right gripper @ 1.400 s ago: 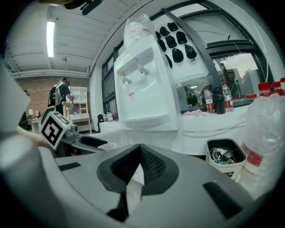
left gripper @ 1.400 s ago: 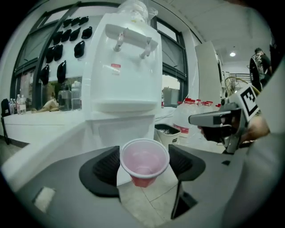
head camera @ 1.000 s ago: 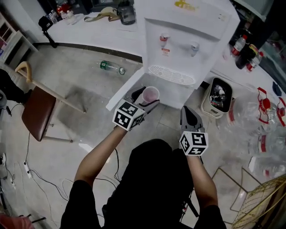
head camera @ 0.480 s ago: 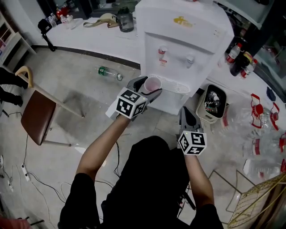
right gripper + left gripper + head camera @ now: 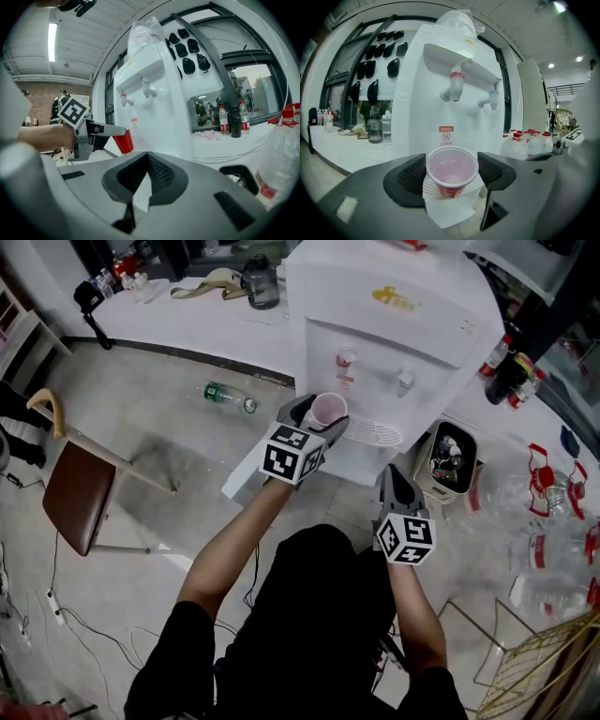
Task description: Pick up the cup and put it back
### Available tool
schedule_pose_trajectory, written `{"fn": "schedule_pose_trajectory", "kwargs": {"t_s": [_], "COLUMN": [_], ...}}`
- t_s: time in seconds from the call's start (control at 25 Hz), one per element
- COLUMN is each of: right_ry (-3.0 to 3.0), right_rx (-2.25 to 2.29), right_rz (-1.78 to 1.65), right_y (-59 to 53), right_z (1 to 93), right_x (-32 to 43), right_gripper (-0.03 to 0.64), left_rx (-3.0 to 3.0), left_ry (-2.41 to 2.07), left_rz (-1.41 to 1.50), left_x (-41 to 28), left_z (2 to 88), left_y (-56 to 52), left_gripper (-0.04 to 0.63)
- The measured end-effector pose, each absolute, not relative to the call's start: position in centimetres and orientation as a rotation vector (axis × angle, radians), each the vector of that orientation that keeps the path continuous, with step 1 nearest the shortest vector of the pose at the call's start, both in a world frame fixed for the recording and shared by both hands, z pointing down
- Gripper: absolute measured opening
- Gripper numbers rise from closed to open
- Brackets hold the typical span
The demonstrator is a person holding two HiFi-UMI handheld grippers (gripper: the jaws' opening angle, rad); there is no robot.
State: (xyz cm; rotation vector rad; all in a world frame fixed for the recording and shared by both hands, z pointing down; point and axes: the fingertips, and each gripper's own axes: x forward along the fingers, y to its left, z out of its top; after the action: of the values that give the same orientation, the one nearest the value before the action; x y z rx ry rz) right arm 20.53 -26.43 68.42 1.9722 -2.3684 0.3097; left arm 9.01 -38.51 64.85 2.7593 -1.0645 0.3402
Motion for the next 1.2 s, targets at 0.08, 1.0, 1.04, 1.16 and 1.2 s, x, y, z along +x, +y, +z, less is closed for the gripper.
{"fn": "schedule_pose_trajectory", "kwargs": {"t_s": [0.08,1.0,1.04,1.16,1.2], "right_ry": [-2.363,-2.344,-2.343,-2.34,-2.34], "right_rx": [1.973,1.974,1.974,1.977,1.977], "right_rz": [0.312,0.318,0.318,0.319,0.319], "right_y": [-26.7,-27.7,-27.7,-27.7,-27.7], "right_z": [68.6,69.0,69.1,69.2,69.3], "right_x": [20.5,20.5,20.5,20.6,20.6], "right_gripper": [-0.005,-0.005,-0.005,-0.005,-0.005], "left_rx": [2.745,2.763,2.766,2.769,2.77], "left_ry": [-1.076,-1.168,-1.169,-1.17,-1.168], "left_rz": [0.341,0.312,0.308,0.298,0.296], "left_x": [9.2,10.0,10.0,9.9,10.0], "left_z": [65.3,65.8,65.7,65.7,65.6], "left_y": [-38.8,-40.7,-40.7,-40.7,-40.7], "left_gripper": [0.342,0.344,0.345,0.345,0.345]}}
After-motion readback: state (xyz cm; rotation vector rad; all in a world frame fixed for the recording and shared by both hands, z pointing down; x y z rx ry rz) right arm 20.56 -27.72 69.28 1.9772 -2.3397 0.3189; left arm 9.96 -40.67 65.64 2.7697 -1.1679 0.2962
